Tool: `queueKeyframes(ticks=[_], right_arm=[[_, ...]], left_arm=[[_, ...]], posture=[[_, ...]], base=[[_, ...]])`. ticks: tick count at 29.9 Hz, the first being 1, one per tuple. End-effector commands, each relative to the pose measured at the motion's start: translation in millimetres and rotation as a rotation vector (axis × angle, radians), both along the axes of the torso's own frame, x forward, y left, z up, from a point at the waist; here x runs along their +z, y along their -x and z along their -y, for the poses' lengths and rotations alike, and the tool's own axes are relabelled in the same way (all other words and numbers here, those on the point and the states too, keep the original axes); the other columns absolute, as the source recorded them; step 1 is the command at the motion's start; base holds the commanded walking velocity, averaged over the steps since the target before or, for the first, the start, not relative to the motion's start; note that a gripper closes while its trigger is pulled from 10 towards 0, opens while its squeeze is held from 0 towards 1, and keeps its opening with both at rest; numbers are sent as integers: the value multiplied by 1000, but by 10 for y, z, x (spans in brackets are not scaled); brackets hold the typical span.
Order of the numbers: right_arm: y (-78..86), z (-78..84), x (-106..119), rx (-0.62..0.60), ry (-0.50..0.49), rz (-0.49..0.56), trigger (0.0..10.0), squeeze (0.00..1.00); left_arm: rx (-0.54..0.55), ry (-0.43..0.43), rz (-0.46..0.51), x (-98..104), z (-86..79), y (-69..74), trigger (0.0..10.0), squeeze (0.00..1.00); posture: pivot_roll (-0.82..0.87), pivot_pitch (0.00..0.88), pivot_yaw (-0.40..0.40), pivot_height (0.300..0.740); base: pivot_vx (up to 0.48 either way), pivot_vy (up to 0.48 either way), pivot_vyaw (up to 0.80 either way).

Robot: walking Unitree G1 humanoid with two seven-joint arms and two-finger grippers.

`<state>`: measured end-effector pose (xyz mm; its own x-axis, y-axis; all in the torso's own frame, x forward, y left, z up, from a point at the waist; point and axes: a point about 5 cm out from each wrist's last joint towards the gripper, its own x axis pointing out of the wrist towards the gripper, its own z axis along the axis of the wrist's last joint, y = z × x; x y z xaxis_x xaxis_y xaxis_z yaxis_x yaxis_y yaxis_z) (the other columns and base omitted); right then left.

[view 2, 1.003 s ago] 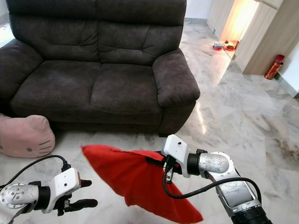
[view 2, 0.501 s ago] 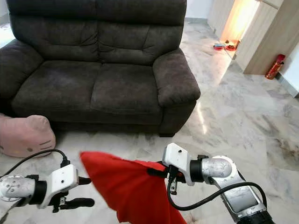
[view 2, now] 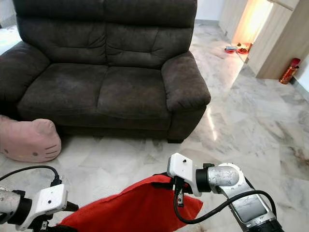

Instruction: Move the pillow to the sofa from floor

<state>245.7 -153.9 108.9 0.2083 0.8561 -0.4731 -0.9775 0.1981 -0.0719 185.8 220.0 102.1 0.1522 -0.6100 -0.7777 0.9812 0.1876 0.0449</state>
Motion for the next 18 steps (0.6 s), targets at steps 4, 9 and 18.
queueKeyframes(ticks=[4,9,18], right_arm=[[-34,-115,270,55,-66,116,10000,0],[-25,-125,300,61,-73,124,10000,0],[19,-127,316,94,-69,108,10000,0]], left_arm=[[38,-47,114,-129,-49,-87,10000,1000],[21,-67,124,-299,-66,-28,10000,1000],[-13,-118,153,-391,-181,-22,10000,1000]], posture=[[181,0,-73,740],[175,0,-73,740],[171,0,-79,740]], base=[[0,0,0],[0,0,0],[0,0,0]])
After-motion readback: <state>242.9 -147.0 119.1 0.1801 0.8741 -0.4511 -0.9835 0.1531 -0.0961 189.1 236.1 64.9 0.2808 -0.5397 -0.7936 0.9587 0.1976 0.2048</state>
